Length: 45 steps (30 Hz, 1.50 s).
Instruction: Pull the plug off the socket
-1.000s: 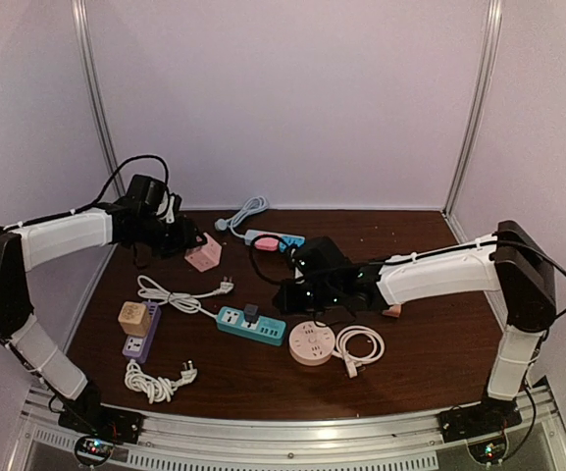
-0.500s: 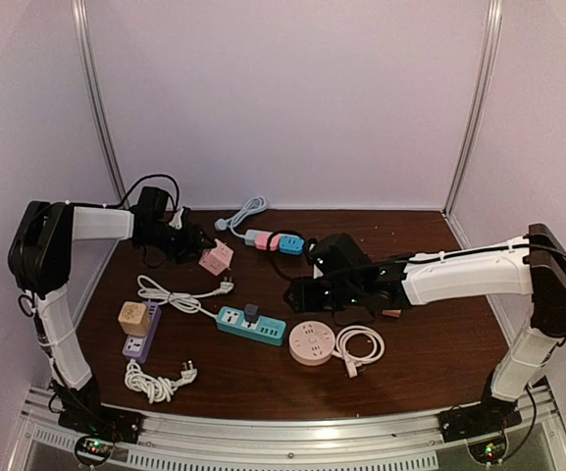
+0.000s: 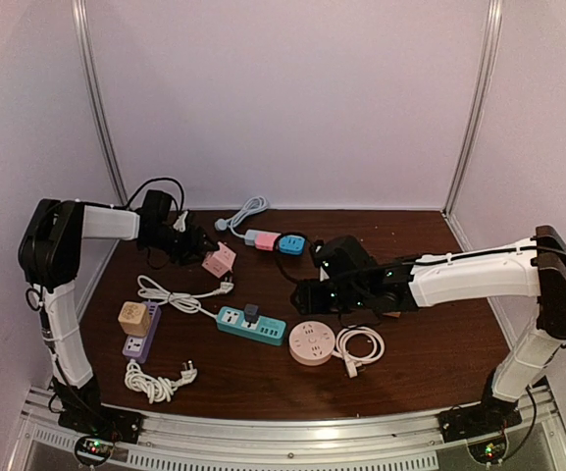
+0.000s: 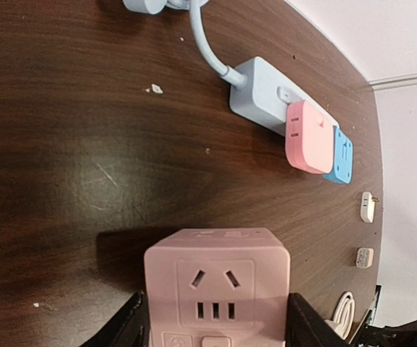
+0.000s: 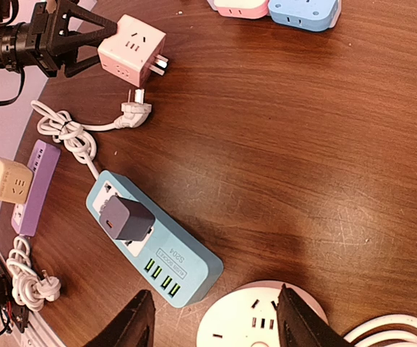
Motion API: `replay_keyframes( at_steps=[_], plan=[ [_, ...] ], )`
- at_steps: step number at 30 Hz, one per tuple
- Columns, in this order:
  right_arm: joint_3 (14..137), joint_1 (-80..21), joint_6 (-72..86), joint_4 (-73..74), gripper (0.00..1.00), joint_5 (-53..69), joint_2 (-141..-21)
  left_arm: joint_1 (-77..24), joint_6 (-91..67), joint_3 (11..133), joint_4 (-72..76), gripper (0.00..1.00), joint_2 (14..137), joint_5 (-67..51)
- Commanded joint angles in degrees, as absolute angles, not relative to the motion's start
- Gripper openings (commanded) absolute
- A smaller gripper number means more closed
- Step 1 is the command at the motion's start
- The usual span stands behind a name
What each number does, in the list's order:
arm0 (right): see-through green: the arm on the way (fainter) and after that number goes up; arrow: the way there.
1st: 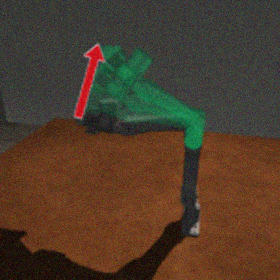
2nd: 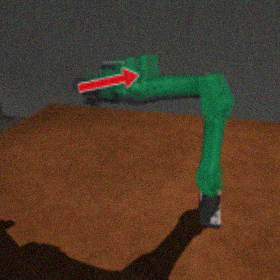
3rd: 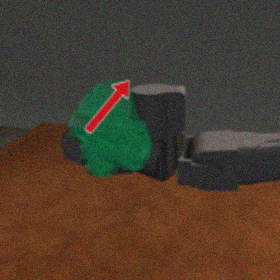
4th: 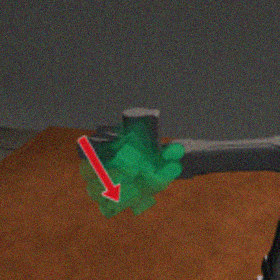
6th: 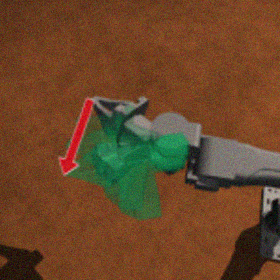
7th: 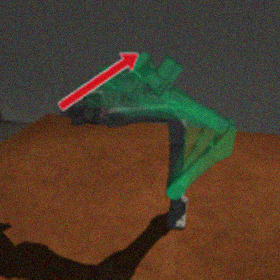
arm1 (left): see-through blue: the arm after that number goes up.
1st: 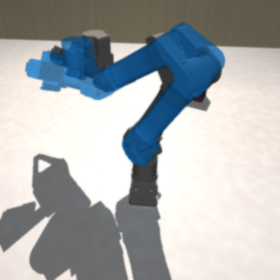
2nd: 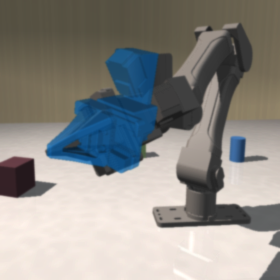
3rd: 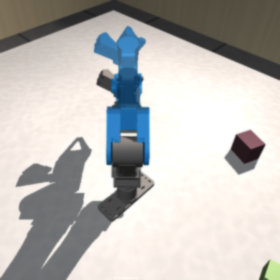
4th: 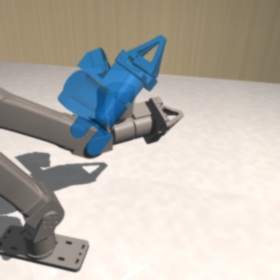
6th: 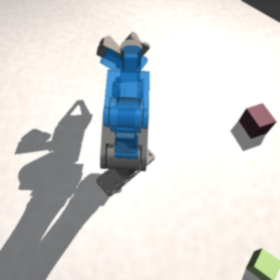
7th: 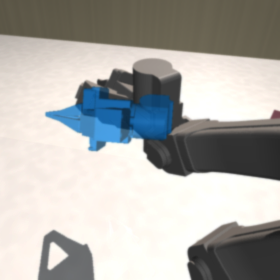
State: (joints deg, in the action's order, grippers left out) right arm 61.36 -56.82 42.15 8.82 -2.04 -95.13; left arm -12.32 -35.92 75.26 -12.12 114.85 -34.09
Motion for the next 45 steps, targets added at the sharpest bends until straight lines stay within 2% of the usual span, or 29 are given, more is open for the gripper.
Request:
replay_keyframes(
  at_steps=[1,8,13,16,21,27,38,45],
  plan=[
    [60.7,-57.1,41.8,9.5,0.60,-3.7,-93.4,-11.7,-32.5,78.0,-13.4,0.48,115.7,-32.5],
    [60.9,-57.3,41.1,9.8,0.64,-3.7,-93.7,-11.7,-29.9,78.9,-16.7,0.74,115.6,-29.0],
    [61.2,-57.5,40.8,10.1,0.67,-3.9,-93.9,-11.7,-29.4,79.5,-17.4,0.81,115.5,-27.8],
    [61.3,-57.7,40.8,10.4,0.67,-4.0,-94.0,-11.6,-28.9,80.1,-18.8,0.80,115.5,-26.4],
    [61.3,-57.8,40.9,10.6,0.67,-4.1,-94.2,-11.6,-27.7,81.2,-21.9,0.70,115.2,-22.4],
    [61.3,-58.0,40.9,10.7,0.68,-4.1,-94.4,-11.6,-26.3,81.7,-24.8,0.63,114.5,-18.9],
    [64.2,-58.7,36.4,12.2,0.68,-4.6,-96.7,-11.7,-25.2,80.6,-25.9,0.60,108.5,-18.5],
    [67.0,-59.1,23.2,9.9,0.68,-2.4,-99.1,-12.9,-26.6,71.8,-23.9,0.60,96.9,-19.3]
  ],
)
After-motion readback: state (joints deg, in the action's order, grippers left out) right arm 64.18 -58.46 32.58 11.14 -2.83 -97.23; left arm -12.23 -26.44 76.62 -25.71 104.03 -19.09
